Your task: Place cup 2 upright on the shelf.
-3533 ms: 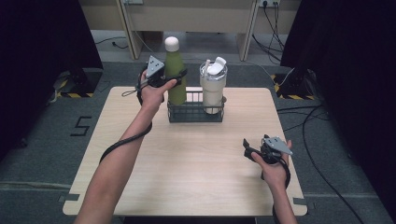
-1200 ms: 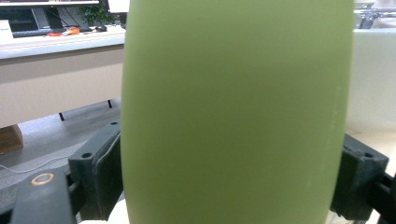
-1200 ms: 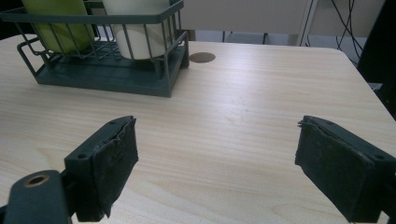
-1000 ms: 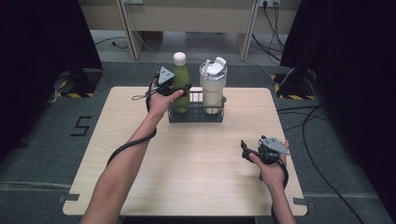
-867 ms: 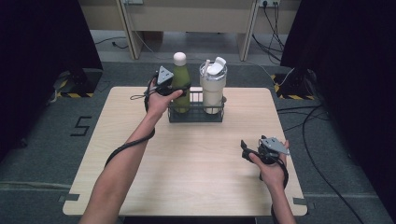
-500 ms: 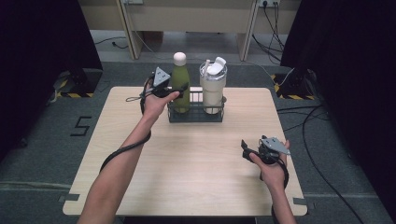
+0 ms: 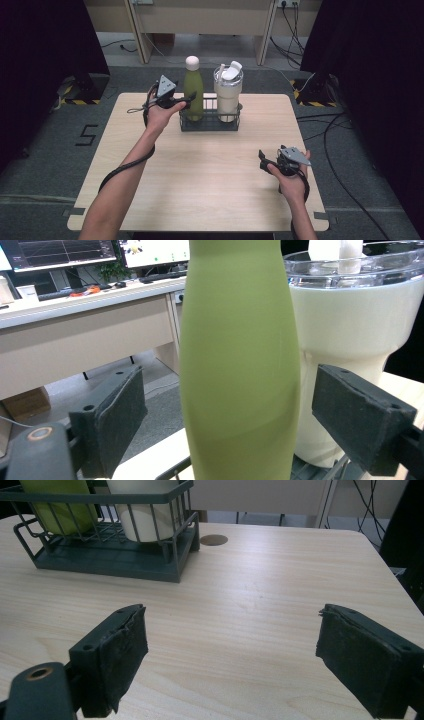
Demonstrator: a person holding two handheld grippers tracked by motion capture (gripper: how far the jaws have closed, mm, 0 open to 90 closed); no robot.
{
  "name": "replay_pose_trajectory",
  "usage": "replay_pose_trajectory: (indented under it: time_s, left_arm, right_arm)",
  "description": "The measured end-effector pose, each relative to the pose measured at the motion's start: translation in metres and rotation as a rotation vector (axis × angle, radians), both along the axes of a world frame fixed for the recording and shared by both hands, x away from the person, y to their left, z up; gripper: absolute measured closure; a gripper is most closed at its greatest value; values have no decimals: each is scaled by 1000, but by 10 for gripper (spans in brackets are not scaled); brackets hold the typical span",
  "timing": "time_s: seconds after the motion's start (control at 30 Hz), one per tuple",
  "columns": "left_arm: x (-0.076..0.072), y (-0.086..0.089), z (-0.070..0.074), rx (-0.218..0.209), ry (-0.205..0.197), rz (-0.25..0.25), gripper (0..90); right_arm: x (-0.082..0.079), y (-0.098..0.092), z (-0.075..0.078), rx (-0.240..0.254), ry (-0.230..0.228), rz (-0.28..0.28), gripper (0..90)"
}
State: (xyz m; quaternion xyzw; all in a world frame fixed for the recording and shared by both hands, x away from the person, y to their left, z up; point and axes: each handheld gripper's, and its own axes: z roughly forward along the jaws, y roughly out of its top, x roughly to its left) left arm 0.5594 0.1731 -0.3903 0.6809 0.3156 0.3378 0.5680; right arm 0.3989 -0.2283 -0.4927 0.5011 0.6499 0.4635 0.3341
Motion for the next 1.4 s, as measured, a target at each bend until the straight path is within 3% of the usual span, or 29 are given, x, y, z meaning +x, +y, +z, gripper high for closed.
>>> replay_pose_trajectory:
  time_s: [0.4, 0.67, 0.8, 1.4]
  left_arm:
    - [-22, 22, -8, 25, -16, 0, 133]
    - [-38, 35, -20, 20, 2, 0, 133]
    - [-48, 40, -21, 30, -17, -1, 133]
    - [-95, 72, -31, 10, -20, 20, 133]
  right_arm:
    - [0, -2, 1, 2, -9, -3, 128]
    - [0, -5, 2, 8, -8, -10, 128]
    - [-1, -7, 3, 10, -12, -15, 128]
    - [-3, -3, 5, -1, -16, -16, 128]
